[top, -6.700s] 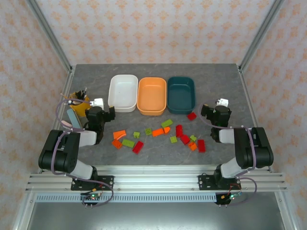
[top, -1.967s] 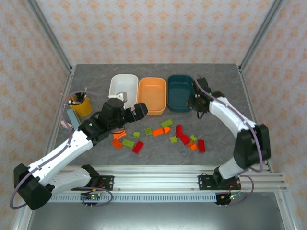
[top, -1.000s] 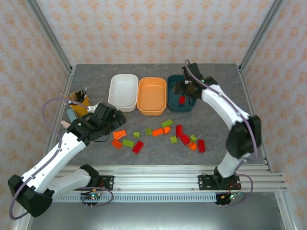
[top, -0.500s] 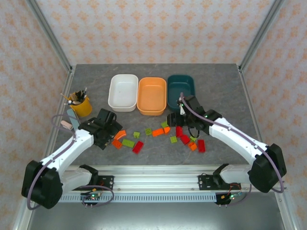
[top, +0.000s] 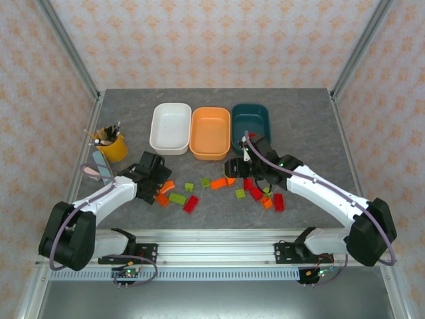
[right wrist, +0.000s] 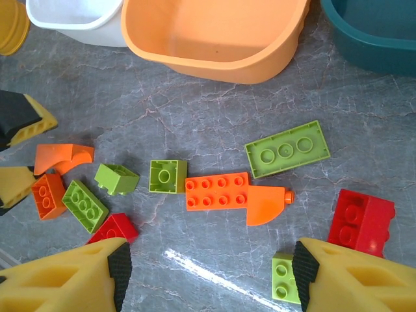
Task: Sort the legos into containers by color
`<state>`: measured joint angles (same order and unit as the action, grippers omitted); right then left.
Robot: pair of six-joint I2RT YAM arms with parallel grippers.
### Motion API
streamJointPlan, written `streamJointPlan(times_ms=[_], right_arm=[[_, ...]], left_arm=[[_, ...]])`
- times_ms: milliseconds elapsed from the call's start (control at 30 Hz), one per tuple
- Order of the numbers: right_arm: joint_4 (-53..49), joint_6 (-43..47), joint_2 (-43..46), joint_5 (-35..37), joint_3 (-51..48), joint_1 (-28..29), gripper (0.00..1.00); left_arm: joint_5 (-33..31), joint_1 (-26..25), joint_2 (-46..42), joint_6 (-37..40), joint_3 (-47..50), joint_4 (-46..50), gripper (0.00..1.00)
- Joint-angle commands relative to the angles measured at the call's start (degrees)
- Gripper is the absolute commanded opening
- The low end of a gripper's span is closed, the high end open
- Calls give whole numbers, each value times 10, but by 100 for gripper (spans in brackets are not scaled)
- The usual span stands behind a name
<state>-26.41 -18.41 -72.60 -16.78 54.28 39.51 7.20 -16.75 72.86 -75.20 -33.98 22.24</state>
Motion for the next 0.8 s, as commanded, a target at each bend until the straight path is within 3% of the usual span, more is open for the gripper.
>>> streamJointPlan(times_ms=[0, 267, 433, 600, 767], right_arm=[[14, -6, -13, -4, 17, 3, 68], [20, -16, -33, -7, 28, 3, 68], [19, -21, -38, -9, 31, 3, 67], [17, -20, -40, -9, 32, 3, 67], [14, -20, -41, -8, 30, 3, 67]], left_arm=[[16, 3, 14, -24, 6, -60, 94], [41, -9, 48, -69, -38, 10, 82], [20, -13, 56, -113, -52, 52, 74], [5, -14, 63, -135, -65, 27, 76], [-3, -26, 109, -29, -177, 130, 90]])
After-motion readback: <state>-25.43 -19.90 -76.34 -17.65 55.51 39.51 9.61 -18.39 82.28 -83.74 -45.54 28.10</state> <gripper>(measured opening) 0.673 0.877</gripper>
